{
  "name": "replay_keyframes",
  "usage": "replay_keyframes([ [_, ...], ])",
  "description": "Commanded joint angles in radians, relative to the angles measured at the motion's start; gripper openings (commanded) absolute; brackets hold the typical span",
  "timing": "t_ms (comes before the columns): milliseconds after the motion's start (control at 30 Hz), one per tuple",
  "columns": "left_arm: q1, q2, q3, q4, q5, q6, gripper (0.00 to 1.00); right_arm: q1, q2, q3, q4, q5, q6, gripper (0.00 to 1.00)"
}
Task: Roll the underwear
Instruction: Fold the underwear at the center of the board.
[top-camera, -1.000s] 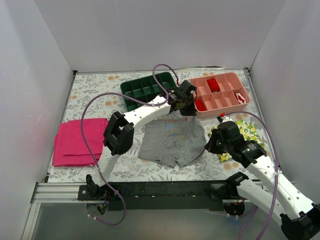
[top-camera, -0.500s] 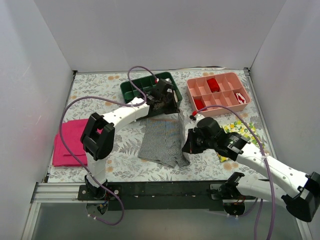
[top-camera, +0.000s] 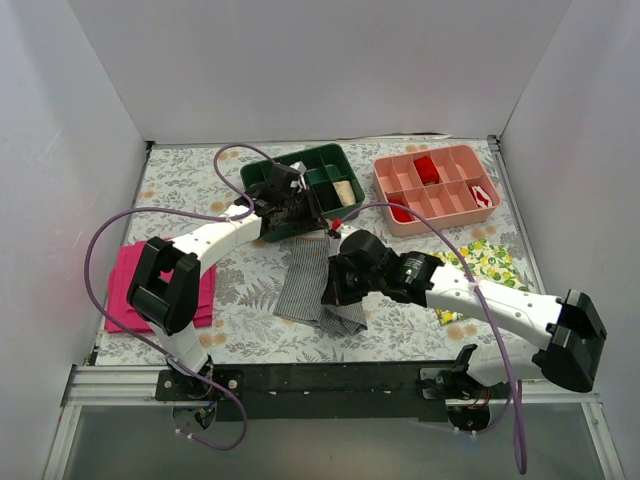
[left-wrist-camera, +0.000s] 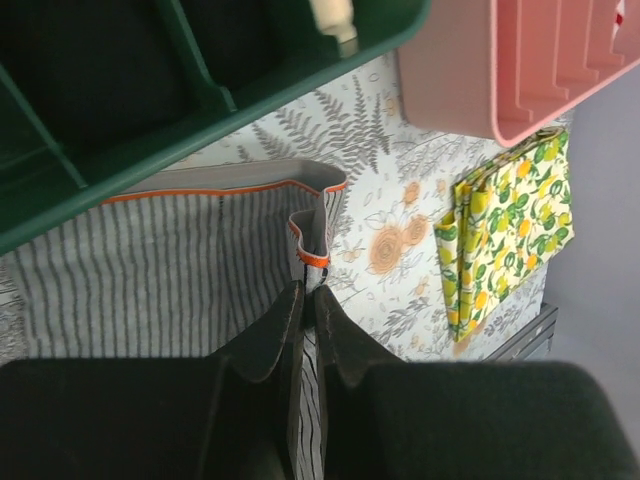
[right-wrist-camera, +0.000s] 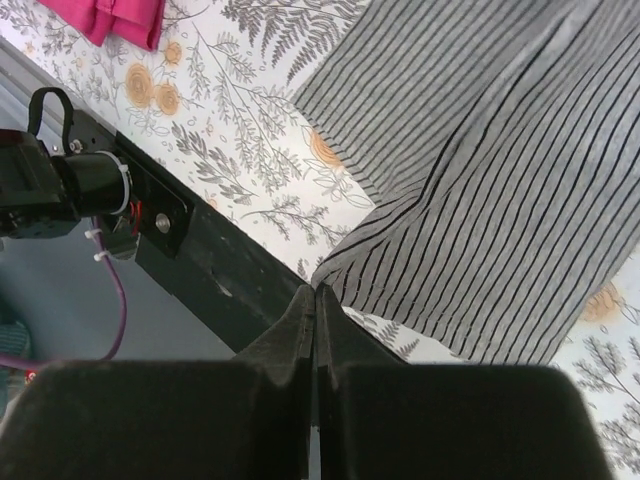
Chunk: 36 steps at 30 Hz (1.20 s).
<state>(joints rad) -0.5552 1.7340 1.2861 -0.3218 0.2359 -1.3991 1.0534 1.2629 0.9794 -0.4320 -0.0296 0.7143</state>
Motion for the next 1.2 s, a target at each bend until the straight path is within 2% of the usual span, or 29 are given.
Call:
replay_keyframes([
  [0, 0.049, -0.071, -0.063, 0.043, 0.068, 0.051, 0.00, 0.017, 0.070, 0.082, 0.055, -0.007, 0.011, 0.01],
  [200, 0.101, -0.073, -0.142, 0.076, 0.123, 0.086, 0.00, 0.020, 0.185, 0.127, 0.075, -0.024, 0.002, 0.01],
  [500, 0.149, -0.071, -0.209, 0.087, 0.126, 0.120, 0.00, 0.022, 0.283, 0.156, 0.121, -0.067, 0.001, 0.01],
  [833, 0.192, -0.013, -0.191, 0.096, 0.128, 0.196, 0.00, 0.022, 0.383, 0.191, 0.206, -0.096, -0.016, 0.01],
  [1167, 0.207, 0.052, -0.183, 0.112, 0.144, 0.230, 0.00, 0.016, 0.503, 0.260, 0.205, -0.066, -0.055, 0.01],
])
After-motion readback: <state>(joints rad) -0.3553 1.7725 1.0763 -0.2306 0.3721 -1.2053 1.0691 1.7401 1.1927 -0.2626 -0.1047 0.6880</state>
